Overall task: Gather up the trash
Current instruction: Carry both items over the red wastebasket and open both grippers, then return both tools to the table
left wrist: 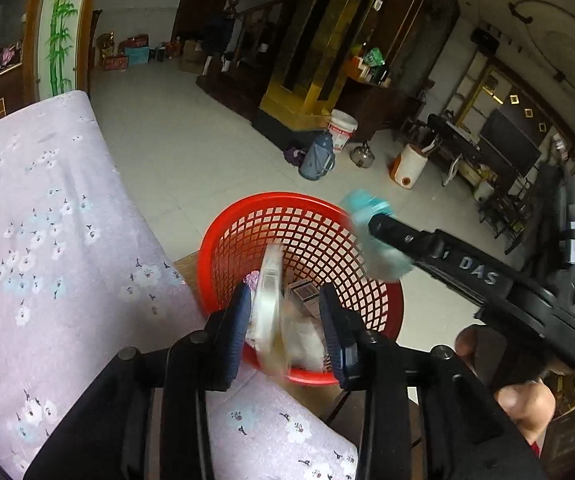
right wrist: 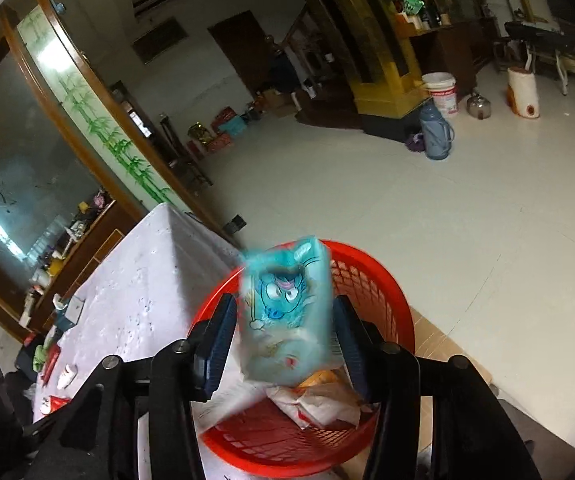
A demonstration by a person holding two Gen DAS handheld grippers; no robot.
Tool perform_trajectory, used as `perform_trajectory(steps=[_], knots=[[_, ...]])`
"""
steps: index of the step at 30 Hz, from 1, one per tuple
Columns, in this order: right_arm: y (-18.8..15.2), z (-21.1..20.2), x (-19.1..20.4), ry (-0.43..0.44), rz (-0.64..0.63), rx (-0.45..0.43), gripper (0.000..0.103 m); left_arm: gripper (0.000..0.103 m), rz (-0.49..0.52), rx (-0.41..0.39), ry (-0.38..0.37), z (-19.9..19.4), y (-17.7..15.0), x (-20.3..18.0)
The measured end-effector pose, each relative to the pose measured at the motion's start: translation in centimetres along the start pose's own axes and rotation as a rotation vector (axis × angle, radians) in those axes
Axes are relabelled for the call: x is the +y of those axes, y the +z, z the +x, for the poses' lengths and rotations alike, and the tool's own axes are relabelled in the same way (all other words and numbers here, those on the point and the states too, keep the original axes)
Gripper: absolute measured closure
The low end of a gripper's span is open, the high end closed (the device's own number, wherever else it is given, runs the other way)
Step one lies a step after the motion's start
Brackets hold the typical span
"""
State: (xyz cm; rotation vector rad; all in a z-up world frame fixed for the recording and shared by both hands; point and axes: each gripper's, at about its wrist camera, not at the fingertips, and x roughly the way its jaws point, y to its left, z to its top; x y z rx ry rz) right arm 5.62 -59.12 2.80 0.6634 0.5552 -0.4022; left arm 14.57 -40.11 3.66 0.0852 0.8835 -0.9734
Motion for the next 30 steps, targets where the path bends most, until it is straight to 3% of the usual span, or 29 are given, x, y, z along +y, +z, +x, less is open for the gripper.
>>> perform_trajectory(steps=[3,6,9,16,23,30], knots=[[-0.4,-0.6,0.0,-0.022,-0.021,-0.015,0.048,0.068,0.009,-0.023,0.006,-1.5,-0.4,0.2],[-1.1,-1.1,0.9,0.035,-0.034,-0.004,0.048,0.06,-0.006,-0.048,0.017,-3.3,-0.9,1.2],[-2.2,-1.3,3.0,0.073,-0.086,0.011,0.048,0.054,-0.021,-0.079,0.053,-5.4,-1.9,2.5],[-5.6,-1.4,9.3,0.144,-0.224,0.057,0.048,0.05,-0.068,-0.118,0.161,-11.1,-6.0,6.6],[-9.7,0.0,15.8,0.222,-0.367,0.16,0.049,0.045,-0.207,-0.18,0.283,-17.7,-10.2,13.0],[-15.0,0.9,24.7,0.395,-0.587,0.318,0.045,0.045,-0.359,-0.219,0.423,-23.9,-14.9,19.9]])
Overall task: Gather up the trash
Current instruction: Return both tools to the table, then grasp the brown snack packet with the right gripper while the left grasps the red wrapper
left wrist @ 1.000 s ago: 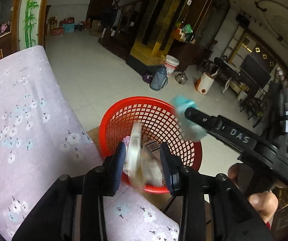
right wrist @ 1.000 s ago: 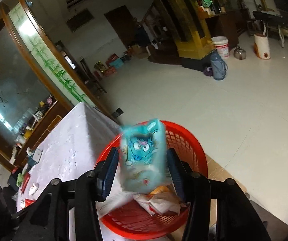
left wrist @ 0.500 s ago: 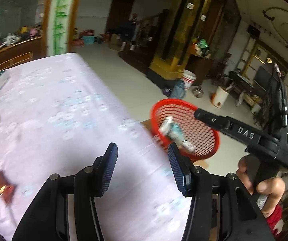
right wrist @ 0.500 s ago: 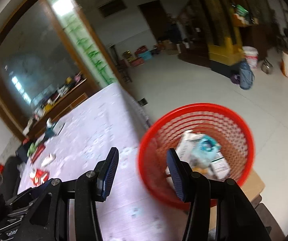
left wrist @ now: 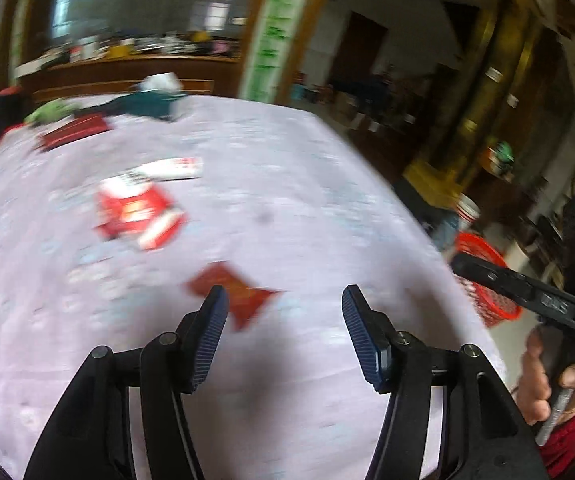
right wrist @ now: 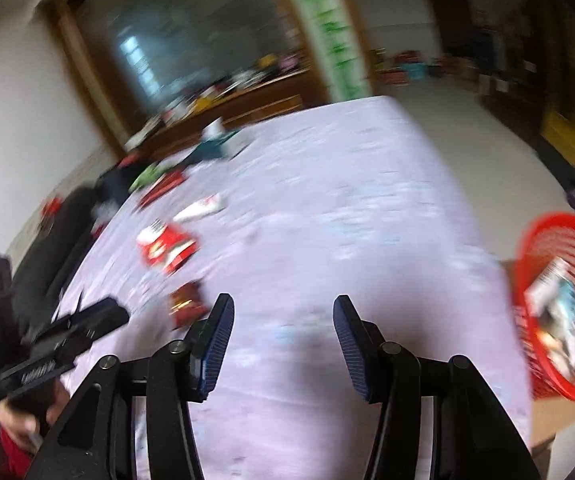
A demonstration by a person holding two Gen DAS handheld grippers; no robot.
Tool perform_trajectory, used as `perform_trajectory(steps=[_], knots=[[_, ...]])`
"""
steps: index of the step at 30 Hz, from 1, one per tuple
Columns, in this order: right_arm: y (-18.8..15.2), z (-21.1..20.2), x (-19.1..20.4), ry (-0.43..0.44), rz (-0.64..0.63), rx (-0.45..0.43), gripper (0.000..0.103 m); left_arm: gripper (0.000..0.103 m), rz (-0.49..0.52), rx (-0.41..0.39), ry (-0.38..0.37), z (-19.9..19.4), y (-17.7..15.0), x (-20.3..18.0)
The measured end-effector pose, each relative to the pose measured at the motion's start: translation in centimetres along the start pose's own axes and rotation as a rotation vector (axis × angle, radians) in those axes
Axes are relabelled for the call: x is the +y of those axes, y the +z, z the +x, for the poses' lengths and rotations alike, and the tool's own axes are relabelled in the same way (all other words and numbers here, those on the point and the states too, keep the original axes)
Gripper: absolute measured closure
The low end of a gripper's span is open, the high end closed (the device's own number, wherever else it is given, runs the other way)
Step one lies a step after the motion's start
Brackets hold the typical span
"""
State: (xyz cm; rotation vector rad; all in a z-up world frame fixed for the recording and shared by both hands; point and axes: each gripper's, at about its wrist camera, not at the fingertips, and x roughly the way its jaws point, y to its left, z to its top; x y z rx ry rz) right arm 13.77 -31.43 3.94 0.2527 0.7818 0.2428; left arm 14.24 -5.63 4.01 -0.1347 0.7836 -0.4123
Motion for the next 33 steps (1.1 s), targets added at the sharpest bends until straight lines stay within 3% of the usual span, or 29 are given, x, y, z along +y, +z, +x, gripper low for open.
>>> perform_trajectory(steps=[5,11,17,20,21,26,31,33], knots=[[0.3,5.2,6.2,0.065,-0.14,0.121,0.045,0.045,-0.098,-0.025,0.11,-1.5,-0.1,6.4],[0.3,12.3,9.8,0.076,-0.23,0.235,0.045,0.045,-0.173,-0.029,0.119,-2.5,-0.9,10.7],[-0.2,16.0,11.7,0.041,-0.318,0.284,0.045,0.045,-0.217,-0.01,0.098,-3.0,-1.5,12.5],[-0.8,16.8,12.3,0.014,-0.366,0.299,0.058,0.045,-0.238,-0.003,0.092,-2.7,-1.3,12.8],[-1.0,17.0,12.4,0.0,-0.375,0.296,0.066,0.045,-0.241,0.0,0.089,-2.4,-1.1,12.7],[0.1,15.9,10.7,0.061,-0.299,0.204,0.068,0.045,-0.234,0.012,0.096,-1.2,0.2,12.0],[1.0,14.8,7.6,0.053,-0.185,0.069,0.068,0.045,-0.231,0.009,0.078,1.0,3.1,11.8],[1.2,14.8,6.5,0.055,-0.148,0.066,0.068,0.046,-0.223,0.013,0.087,2.2,4.9,12.1]])
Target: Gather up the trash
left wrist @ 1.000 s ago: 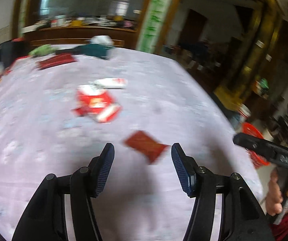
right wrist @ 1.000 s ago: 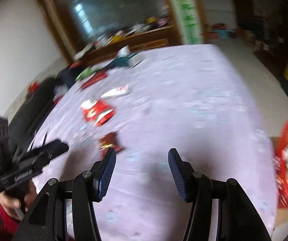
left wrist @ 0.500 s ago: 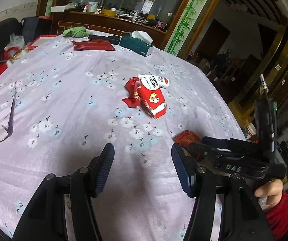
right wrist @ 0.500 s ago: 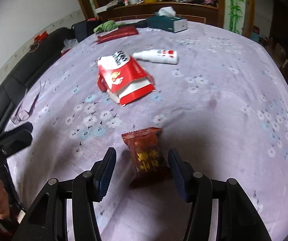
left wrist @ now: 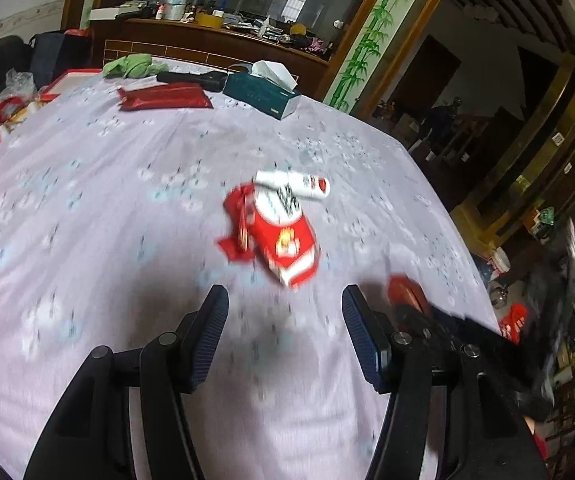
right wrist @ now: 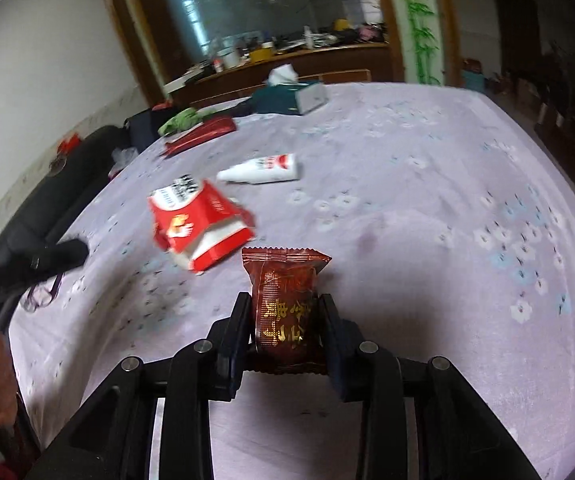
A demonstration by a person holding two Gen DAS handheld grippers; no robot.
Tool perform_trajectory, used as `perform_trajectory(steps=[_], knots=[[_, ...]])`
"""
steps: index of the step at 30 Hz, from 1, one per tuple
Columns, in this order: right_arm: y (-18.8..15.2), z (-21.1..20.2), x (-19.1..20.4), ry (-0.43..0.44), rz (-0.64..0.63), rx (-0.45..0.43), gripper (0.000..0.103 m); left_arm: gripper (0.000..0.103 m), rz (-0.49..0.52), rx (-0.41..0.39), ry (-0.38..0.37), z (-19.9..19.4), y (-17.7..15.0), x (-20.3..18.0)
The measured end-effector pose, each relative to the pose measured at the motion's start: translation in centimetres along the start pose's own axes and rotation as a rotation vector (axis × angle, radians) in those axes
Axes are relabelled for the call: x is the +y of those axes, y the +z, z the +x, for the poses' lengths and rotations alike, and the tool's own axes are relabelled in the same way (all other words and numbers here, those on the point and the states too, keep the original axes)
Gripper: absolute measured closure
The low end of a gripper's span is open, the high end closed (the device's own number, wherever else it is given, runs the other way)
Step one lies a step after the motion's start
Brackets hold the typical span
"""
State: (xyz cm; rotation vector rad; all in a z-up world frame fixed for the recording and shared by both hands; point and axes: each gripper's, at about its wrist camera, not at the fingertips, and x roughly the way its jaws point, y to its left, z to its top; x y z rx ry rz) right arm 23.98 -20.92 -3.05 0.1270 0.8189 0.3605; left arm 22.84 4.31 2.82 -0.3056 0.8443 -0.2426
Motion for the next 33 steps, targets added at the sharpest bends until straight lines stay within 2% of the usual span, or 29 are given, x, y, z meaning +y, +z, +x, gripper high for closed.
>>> perform_trajectory(steps=[4,8,11,12,13,15,21,24,28,33], knots=[[0.6,-1.1,-1.6,-0.003,0.05,-0.054,0.068,0.046,0.029,-0.024,0.014,2.2,3.4,-0.5],[0.7,-1.8,-2.7,0.016,0.1,-0.071,0.068,0.046,0.056,0.022,-0.011,5.7,5.9,-0.5],[0.8,-1.7,-3.2,0.029,0.124,-0.056,0.068,0.051,0.087,0.075,-0.018,7.8,6.3,-0.8],[0.7,-1.8,-3.3,0.033,0.126,-0.055,0.068,0.059,0.096,0.087,-0.027,8.1,6.2,-0.9],[0.7,-1.9,-3.3,0.033,0.129,-0.057,0.068,0.064,0.107,0.104,-0.042,8.3,6.0,-1.1],[0.6,-2.1,-3.3,0.034,0.131,-0.061,0.068,0.066,0.138,0.123,-0.06,8.3,5.4,-1.8],[0.5,-1.7,-2.8,-0.001,0.101,-0.04,0.068,0.067,0.256,0.166,-0.096,7.4,2.0,-4.5],[0.5,-1.9,-2.7,-0.01,0.093,-0.049,0.068,0.067,0.299,0.18,-0.091,7.5,0.5,-5.4],[0.4,-1.8,-3.1,-0.02,0.101,-0.045,0.068,0.067,0.283,0.186,-0.075,8.3,0.2,-5.4],[0.5,-1.8,-3.4,-0.02,0.116,-0.045,0.068,0.067,0.187,0.199,-0.095,9.9,0.4,-4.2]])
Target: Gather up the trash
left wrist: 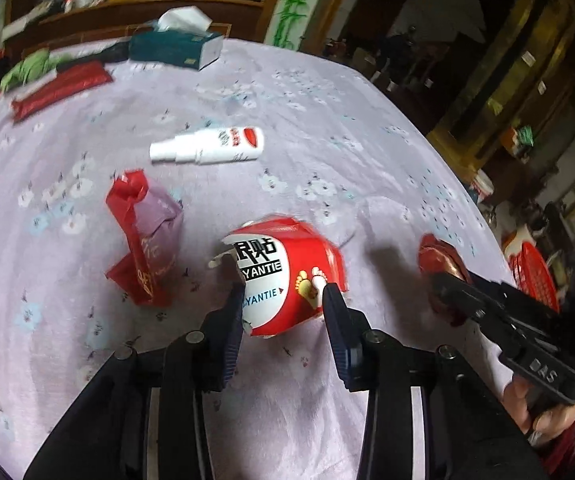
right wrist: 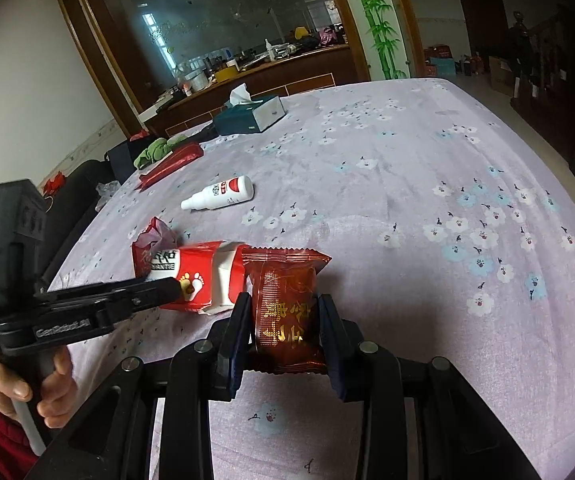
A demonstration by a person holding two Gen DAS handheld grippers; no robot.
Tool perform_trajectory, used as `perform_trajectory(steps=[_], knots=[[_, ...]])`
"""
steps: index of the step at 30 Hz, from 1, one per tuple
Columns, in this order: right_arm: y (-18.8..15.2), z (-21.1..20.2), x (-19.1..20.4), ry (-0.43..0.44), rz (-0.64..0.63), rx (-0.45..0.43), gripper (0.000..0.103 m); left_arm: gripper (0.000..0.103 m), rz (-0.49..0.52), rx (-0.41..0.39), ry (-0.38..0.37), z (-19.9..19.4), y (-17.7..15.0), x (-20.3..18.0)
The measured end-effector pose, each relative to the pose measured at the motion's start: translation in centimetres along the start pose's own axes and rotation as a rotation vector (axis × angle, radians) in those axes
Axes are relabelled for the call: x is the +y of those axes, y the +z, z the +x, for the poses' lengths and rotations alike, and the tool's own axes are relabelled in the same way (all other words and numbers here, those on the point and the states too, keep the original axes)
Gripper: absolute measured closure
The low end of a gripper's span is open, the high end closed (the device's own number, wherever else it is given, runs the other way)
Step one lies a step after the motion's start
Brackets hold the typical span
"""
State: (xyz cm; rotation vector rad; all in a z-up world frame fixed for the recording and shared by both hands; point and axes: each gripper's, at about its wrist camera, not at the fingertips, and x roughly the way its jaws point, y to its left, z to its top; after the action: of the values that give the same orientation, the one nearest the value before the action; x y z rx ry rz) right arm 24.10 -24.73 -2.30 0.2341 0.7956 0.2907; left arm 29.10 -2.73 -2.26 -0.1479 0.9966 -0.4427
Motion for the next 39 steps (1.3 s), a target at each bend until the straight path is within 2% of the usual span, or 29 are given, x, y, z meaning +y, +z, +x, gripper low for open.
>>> perform_trajectory(steps=[2,4,7,12,18,23,32,39], knots=[[0.0,0.0,0.0,0.0,0.0,0.001,0.068,0.067,-0.033,-0.01,-0.01,0.5,-0.1,0.5],[0.0,0.1,0.0,-0.003,-0.002,0.005,0.068,0.078,-0.067,-0.028,-0.031,0.7,-0.3,1.0],[-0.1,0.1,0.1,-0.005,-0.005,0.007,0.068,0.086,-0.073,-0.077,-0.047,0.3,-0.5,1.1],[-0.1,0.2,0.4,-0.032,-0.019,-0.009,0.068,0.09,-0.056,-0.164,-0.052,-0.5,-0.8,0.6],[0.0,-0.3,0.7,-0.096,-0.044,-0.054,0.068,0.091,0.03,-0.274,0.032,-1.9,-1.3,-1.0],[0.0,-0.1,0.8,-0.117,-0.05,-0.052,0.068,0.091,0.13,-0.379,0.133,-3.2,-1.8,-2.5],[0.1,0.6,1.1,-0.118,-0.065,-0.029,0.068,0.091,0.144,-0.305,0.088,-2.1,-1.7,-2.5],[0.0,0.6,1.0,-0.114,-0.066,-0.024,0.068,0.088,0.057,-0.244,0.048,-0.9,-1.3,-0.7]])
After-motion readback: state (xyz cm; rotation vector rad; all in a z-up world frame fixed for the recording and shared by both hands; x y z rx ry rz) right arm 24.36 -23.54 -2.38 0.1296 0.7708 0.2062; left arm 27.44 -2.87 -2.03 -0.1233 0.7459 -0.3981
